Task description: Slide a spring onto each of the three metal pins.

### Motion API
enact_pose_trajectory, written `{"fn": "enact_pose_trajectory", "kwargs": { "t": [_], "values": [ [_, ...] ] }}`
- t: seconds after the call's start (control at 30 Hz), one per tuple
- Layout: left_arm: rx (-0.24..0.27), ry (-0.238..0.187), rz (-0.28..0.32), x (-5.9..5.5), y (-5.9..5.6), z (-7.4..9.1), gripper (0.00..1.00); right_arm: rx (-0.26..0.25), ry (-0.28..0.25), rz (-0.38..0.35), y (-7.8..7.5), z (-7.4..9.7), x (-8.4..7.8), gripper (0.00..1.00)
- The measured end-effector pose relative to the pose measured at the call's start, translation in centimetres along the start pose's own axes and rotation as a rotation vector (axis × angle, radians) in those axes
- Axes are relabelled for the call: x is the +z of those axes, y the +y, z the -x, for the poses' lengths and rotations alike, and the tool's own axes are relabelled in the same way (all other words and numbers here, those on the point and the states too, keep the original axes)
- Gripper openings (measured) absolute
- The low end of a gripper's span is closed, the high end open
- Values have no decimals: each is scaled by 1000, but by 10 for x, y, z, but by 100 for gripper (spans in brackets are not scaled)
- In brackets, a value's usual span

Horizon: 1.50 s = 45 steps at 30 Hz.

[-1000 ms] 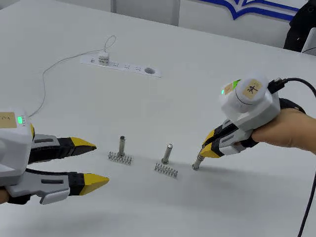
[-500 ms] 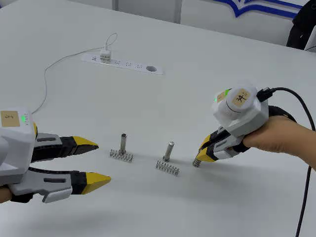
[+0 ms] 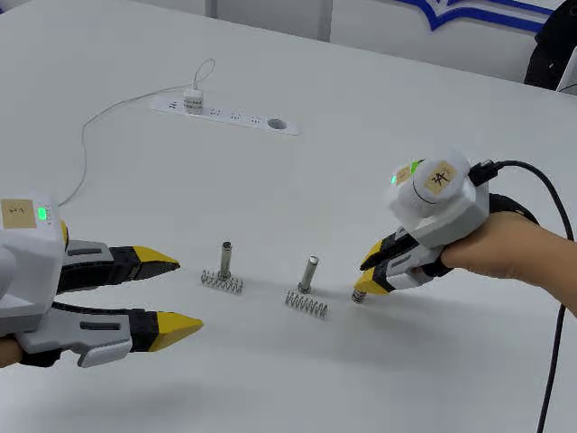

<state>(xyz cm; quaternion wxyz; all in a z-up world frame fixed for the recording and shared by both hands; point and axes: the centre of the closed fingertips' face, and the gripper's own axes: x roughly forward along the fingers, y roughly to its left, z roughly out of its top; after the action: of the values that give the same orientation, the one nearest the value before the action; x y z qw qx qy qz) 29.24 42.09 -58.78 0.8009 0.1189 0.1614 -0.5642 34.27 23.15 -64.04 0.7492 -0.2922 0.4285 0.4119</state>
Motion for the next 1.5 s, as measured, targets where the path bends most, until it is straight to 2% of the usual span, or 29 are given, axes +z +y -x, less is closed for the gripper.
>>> {"fn": "enact_pose_trajectory", "kwargs": {
  "t": [0.2, 0.37, 0.63, 0.77, 1.0, 1.5],
  "values": [
    [-2, 0, -4, 1, 0, 0, 43, -16, -25, 6, 3, 8, 7, 19],
    [-3, 1, -7, 2, 0, 0, 43, -8, -47, 23, 17, 14, 20, 19],
    [-4, -1, -11, 3, -1, -1, 43, 33, -34, 66, 35, 1, 30, 18],
    [-5, 1, -13, 3, -2, 0, 43, 52, -10, 85, 43, -10, 29, 16],
    [-6, 4, -16, 4, -2, 0, 42, 69, 25, 93, 48, -26, 23, 15],
    [-8, 6, -14, 5, -3, -2, 42, 88, 67, 89, 49, -41, 15, 12]
  ]
}}
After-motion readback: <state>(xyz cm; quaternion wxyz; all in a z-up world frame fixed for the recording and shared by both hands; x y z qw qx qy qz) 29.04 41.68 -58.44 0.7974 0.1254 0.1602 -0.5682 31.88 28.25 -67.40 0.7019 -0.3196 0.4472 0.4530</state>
